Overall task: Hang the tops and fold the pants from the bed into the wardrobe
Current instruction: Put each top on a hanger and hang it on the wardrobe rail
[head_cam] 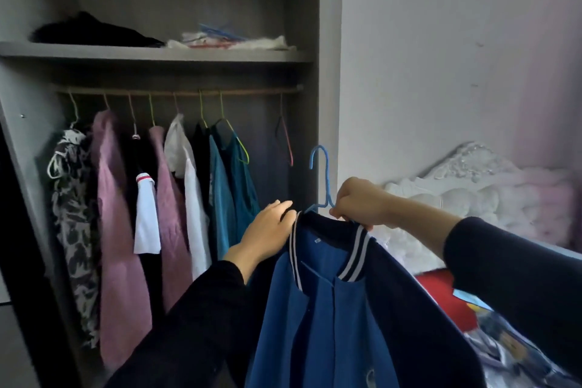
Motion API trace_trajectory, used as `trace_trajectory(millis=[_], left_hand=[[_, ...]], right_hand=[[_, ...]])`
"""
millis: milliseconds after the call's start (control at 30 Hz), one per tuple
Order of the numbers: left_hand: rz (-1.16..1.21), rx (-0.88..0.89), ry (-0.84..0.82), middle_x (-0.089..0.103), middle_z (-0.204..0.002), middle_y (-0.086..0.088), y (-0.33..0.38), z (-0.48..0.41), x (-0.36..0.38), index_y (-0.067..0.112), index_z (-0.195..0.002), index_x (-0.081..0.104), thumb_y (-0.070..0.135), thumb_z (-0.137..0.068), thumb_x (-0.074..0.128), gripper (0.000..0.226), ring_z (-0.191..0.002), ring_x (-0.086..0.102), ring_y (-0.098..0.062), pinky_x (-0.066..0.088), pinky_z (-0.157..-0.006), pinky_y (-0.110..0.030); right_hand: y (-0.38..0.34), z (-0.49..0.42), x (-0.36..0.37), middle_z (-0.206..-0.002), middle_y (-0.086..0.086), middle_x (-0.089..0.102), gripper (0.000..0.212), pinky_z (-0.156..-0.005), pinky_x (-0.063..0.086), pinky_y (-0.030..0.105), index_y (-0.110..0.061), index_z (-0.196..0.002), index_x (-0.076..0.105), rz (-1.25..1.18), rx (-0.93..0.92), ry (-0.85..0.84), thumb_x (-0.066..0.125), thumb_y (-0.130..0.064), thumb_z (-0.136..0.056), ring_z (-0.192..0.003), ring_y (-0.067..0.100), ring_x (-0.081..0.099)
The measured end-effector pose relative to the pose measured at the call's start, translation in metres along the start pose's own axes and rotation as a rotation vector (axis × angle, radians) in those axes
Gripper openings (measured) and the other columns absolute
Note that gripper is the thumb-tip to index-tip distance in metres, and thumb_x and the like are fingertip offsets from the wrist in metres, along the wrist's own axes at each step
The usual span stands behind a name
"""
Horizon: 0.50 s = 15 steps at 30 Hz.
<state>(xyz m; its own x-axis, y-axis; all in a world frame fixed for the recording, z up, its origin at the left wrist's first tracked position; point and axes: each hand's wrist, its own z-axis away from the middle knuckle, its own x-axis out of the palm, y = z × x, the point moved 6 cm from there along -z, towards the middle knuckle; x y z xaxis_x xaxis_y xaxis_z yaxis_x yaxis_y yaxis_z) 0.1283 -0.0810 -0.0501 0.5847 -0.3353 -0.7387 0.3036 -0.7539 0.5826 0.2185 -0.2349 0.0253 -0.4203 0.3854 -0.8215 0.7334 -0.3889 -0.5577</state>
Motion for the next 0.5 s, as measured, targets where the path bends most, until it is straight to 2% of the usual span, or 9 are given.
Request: trace_trajectory(millis=[233, 367, 500], left_hand=[[-0.188, 0.004, 0.102, 0.021, -0.159, -0.005, -0.048, -0.076, -0.041, 0.019, -0.148, 0.034, 0.028, -0.1, 0.036, 0.049, -0.148, 0.009, -0.016, 0.017, -0.116, -0.036], [-0.368, 0.076, 0.171, 0.021, -0.158, -0.008, -0.06, -0.136, -0.07, 0.017, -0.148, 0.034, 0.025, -0.1, 0.037, 0.049, -0.148, 0.009, -0.02, 0.014, -0.117, -0.035], [-0.566, 0.14, 0.193, 0.022, -0.158, -0.006, -0.068, -0.199, -0.094, 0.019, -0.147, 0.035, 0.029, -0.101, 0.035, 0.048, -0.148, 0.008, -0.022, 0.013, -0.117, -0.043]], right_hand=[[-0.037, -0.094, 0.02, -0.058, 0.005, 0.041, 0.026, -0.044, 0.032, 0.024, -0.008, -0.06, 0.041, -0.03, -0.031, 0.137, 0.053, -0.003, -0.082, -0.05, 0.017, 0.04], [-0.059, -0.156, 0.011, -0.068, 0.005, 0.053, 0.017, -0.045, 0.039, 0.022, -0.009, -0.071, 0.049, -0.06, -0.047, 0.195, 0.054, -0.009, -0.088, -0.056, 0.015, 0.052], [-0.079, -0.217, -0.007, -0.077, 0.009, 0.058, 0.008, -0.051, 0.043, 0.027, -0.003, -0.081, 0.056, -0.133, -0.074, 0.24, 0.055, -0.009, -0.087, -0.064, 0.019, 0.054]])
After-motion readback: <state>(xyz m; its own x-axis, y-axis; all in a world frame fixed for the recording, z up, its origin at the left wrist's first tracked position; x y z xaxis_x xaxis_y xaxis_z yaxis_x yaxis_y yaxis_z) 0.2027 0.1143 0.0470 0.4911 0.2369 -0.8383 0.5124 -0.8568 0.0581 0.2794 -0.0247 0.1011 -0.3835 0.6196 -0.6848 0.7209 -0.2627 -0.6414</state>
